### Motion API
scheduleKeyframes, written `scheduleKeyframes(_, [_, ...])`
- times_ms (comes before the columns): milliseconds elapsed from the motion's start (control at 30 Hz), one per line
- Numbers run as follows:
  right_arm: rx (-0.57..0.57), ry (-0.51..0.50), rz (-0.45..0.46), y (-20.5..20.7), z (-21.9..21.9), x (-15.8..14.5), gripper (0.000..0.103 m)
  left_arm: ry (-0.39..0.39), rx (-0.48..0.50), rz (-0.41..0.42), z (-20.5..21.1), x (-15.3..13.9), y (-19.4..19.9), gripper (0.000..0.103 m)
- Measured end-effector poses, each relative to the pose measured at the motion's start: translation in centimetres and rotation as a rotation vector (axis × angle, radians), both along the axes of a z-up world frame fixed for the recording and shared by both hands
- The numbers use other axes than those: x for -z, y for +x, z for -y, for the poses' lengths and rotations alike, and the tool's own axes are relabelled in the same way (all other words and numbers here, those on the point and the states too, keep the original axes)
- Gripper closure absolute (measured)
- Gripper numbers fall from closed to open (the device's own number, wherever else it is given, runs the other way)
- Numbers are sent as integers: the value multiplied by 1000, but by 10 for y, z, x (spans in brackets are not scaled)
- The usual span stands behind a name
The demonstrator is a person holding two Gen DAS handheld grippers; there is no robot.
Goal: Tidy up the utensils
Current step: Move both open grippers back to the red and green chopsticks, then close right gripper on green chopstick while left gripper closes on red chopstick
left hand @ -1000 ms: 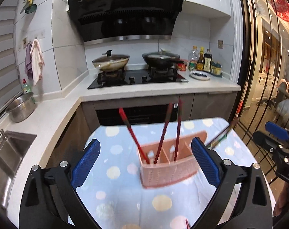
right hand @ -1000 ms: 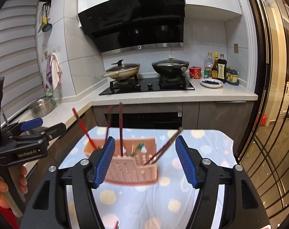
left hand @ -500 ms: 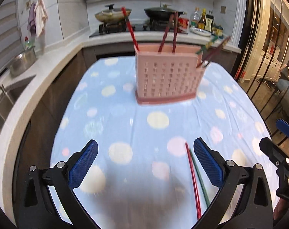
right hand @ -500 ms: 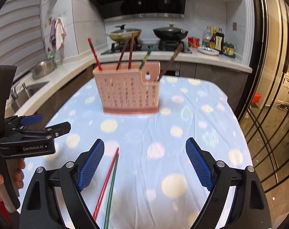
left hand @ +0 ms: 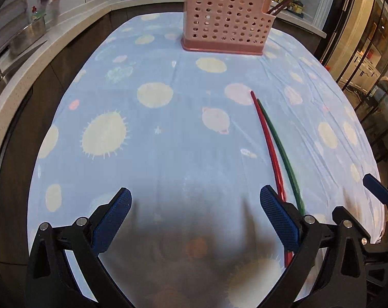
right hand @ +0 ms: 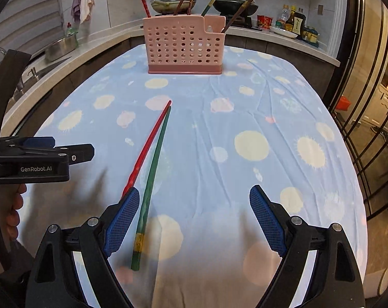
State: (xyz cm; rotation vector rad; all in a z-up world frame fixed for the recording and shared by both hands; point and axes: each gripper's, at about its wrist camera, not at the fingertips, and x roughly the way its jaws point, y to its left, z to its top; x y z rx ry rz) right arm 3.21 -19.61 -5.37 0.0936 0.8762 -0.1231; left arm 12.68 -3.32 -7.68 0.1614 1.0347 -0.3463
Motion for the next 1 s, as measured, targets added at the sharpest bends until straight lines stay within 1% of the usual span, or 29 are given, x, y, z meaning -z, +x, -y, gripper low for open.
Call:
scheduleKeyframes(67, [-3, 28, -4, -7, -2, 5, 19, 35, -2, -4, -1, 5, -7, 7])
scheduleKeyframes(133, [-9, 54, -3, -12, -4, 7, 19, 59, 4, 9, -2, 7, -15, 7])
scheduleKeyframes(300, [-40, 49, -27, -17, -15, 15, 22, 59, 5, 24, -7, 6, -27, 7])
scheduleKeyframes(400, [-59, 49, -41, -18, -22, 21, 27, 63, 1, 29, -9, 7, -31, 7])
scheduleKeyframes(467, [-67, 52, -47, -18, -25, 24, 28, 70, -1, 41, -10, 6, -32, 7])
scheduleKeyframes(500, [-70, 57, -51, -18, -26, 25, 31, 78, -3, 48, -10, 6, -33, 7])
scheduleKeyframes(533, [-74, 61, -54, -18, -27, 26, 35, 82, -2, 53, -10, 5, -35, 7])
scheduleKeyframes(600, [-76, 67, -60, -17, -28, 28, 41, 82, 0, 59, -11, 4, -37, 7])
scheduleKeyframes(633, [-78, 72, -65, -17, -28, 29, 46, 79, 1, 62, -11, 4, -38, 7])
scheduleKeyframes(667, [-78, 71, -70, -16, -29, 30, 48, 77, 5, 64, -11, 4, -39, 7])
scheduleKeyframes(767, [-78, 36, -65, -17, -31, 30, 58, 78, 20, 83, -7, 3, -42, 7])
scheduleKeyframes(833, [-78, 22, -62, -17, -32, 30, 73, 78, 35, 91, -3, 2, -45, 7])
scheduleKeyframes(867, [-74, 24, -62, -17, -30, 30, 77, 70, 46, 93, -1, 2, -47, 7])
scheduleKeyframes(933, [-62, 35, -62, -17, -25, 30, 91, 57, 61, 101, 3, 0, -50, 7])
scheduleKeyframes(967, [-51, 36, -63, -17, -22, 30, 94, 51, 68, 113, 5, -1, -53, 7])
scheduleKeyframes(1000, [-38, 41, -63, -17, -18, 29, 95, 48, 77, 126, 8, -2, -55, 7])
